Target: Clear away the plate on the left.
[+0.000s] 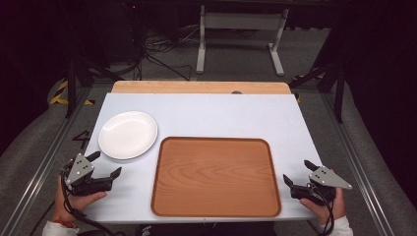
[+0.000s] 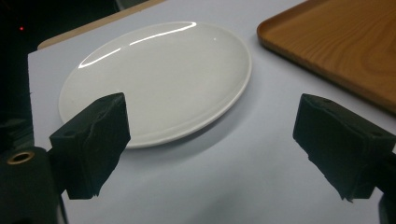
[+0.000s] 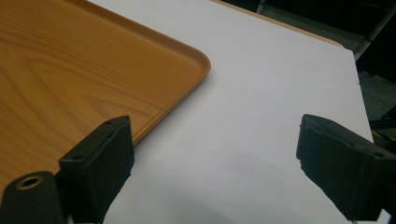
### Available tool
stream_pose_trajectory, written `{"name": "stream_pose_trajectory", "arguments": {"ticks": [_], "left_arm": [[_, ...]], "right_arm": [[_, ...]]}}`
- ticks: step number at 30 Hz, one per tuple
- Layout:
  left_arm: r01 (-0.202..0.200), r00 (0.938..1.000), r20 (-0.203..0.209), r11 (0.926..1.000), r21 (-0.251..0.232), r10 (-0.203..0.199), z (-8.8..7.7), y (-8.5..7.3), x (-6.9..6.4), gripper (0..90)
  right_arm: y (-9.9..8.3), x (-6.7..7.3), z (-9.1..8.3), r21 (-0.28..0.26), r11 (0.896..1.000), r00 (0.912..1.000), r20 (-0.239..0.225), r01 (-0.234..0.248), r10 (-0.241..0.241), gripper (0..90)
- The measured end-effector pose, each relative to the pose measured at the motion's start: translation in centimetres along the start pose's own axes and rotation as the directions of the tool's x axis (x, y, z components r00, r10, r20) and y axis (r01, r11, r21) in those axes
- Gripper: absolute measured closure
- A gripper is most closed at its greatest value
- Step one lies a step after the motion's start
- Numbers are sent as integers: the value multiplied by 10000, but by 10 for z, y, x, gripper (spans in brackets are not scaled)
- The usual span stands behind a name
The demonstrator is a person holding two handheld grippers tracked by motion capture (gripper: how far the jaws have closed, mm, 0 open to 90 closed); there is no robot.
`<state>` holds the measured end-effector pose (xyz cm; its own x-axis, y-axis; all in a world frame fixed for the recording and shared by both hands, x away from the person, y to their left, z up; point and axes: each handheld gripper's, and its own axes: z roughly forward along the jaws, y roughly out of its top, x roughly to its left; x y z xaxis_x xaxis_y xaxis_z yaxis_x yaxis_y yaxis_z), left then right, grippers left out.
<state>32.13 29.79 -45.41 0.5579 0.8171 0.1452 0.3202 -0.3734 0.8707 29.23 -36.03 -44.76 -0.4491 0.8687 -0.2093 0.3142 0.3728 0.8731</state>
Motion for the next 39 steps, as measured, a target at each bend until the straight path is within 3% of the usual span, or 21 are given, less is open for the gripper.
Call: {"name": "stream_pose_trajectory", "arguments": {"ticks": [6, 11, 13, 14, 18, 23, 24, 25, 26, 27, 28, 30, 31, 32, 34, 35, 37, 39], "left_arm": [[-2, 10000, -74, 9999, 101, 3, -3, 0, 1, 101], [-406, 9991, -89, 9986, 325, 409, -2, 2, -1, 93], [-946, 9945, -371, 9921, 818, 979, 0, 5, -4, 99], [-946, 9945, -371, 9921, 818, 979, 0, 5, -4, 101], [-1647, 9822, -710, 9791, 1195, 1739, 4, 10, -8, 111], [-2413, 9633, -743, 9535, 1809, 2578, 17, 19, -10, 151], [-2690, 9535, -812, 9413, 2041, 2902, 21, 21, -10, 166], [-3053, 9387, -861, 9209, 2424, 3339, 27, 23, -10, 172], [-3238, 9311, -831, 9096, 2602, 3552, 32, 24, -11, 181], [-3238, 9311, -831, 9096, 2602, 3552, 32, 24, -11, 191], [-3530, 9160, -866, 8895, 2900, 3918, 37, 25, -12, 191], [-3821, 8952, -972, 8612, 3351, 4350, 45, 26, -14, 216], [-4052, 8775, -1053, 8408, 3591, 4678, 52, 28, -15, 226], [-4052, 8775, -1053, 8408, 3591, 4678, 52, 28, -15, 236], [-4236, 8602, -1131, 8203, 3842, 4972, 59, 30, -16, 250], [-4437, 8425, -1139, 7982, 4075, 5265, 63, 31, -17, 256], [-4644, 8252, -1064, 7735, 4314, 5548, 67, 32, -18, 280], [-4963, 7970, -1019, 7417, 4511, 5953, 69, 35, -20, 280]], "right_arm": [[1, 1, -1, -25, 10000, 10000, -9, 56, -57, 118], [3, 1, 0, -58, 10000, 10000, 62, -9, 9, 118], [3, 3, 0, -35, 10000, 10000, 44, 45, -45, 118], [3, 3, 0, -35, 10000, 10000, 44, 45, -45, 118], [3, 3, 1, 1, 10000, 10000, -1, 33, -33, 118], [2, 4, 2, 62, 10000, 10000, -39, 63, -63, 118], [3, 4, 2, 46, 10000, 10000, -33, 77, -77, 118], [2, 3, 2, 50, 10000, 10000, -23, 32, -32, 119], [2, 3, 2, 55, 10000, 10000, -15, 37, -37, 119], [2, 3, 2, 55, 10000, 10000, -15, 37, -37, 119], [3, 3, 2, 60, 10000, 10000, -15, 42, -42, 119], [3, 4, 3, 59, 10000, 10000, -41, 66, -66, 119], [3, 4, 3, 81, 10000, 10000, -45, 49, -48, 119], [2, 4, 3, 103, 9999, 10000, -44, 69, -69, 119], [2, 4, 3, 119, 9999, 10000, -43, 80, -79, 119], [2, 4, 3, 116, 9999, 10000, -42, 81, -80, 119], [2, 4, 3, 104, 9999, 10000, -41, 66, -65, 119], [2, 4, 3, 85, 9999, 10000, -42, 64, -64, 119]]}}
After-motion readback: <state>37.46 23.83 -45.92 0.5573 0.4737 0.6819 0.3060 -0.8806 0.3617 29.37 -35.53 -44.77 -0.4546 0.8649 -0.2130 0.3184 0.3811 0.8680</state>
